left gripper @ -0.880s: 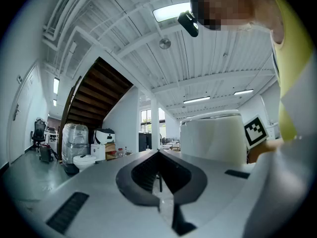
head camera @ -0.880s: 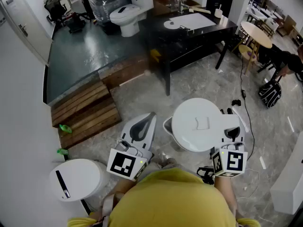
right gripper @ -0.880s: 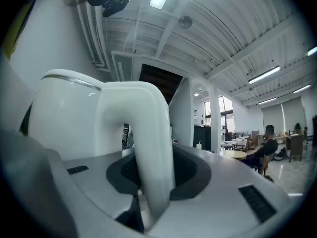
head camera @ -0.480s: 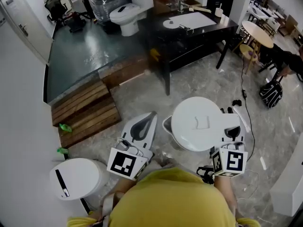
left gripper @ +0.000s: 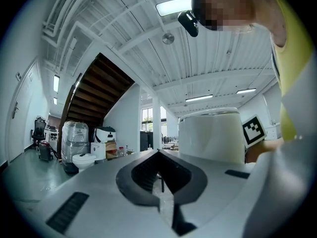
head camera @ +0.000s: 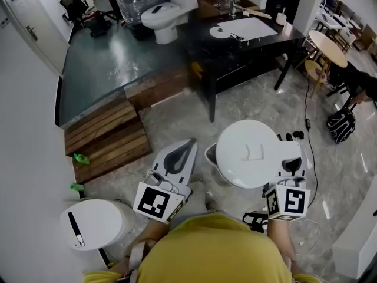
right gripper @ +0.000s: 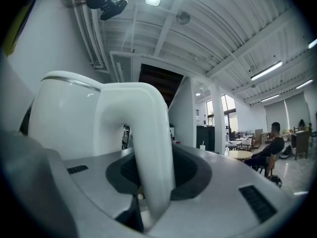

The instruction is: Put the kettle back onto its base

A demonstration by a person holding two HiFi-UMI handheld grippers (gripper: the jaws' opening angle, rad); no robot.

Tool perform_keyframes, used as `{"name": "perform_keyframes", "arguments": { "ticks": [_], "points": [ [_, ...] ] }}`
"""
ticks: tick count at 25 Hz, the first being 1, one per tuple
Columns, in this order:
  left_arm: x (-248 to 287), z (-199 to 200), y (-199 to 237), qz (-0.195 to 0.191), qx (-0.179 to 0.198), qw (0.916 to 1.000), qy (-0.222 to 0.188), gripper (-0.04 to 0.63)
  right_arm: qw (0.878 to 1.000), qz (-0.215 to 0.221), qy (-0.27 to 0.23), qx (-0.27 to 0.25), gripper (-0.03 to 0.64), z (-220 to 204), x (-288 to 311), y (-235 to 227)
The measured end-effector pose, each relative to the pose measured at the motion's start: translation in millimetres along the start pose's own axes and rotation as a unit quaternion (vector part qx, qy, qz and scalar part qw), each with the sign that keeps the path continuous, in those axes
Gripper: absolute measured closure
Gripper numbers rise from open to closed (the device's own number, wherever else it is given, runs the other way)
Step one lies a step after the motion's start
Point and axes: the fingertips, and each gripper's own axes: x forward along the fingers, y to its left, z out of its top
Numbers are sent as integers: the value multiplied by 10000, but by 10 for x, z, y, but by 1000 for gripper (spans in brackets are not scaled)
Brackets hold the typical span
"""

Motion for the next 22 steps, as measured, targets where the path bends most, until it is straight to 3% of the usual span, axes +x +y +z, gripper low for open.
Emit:
{"name": "perform_keyframes", "arguments": {
  "ticks": [12,22],
  "points": [
    [997,70,1065,-480,206,9982,-311,594,9989,-351,-289,86,505,91,1335,87],
    [1530,-9,1448,-741,65,9970,-229,592,9982,-583,-106,90,503,19,1938,-37]
  ]
}}
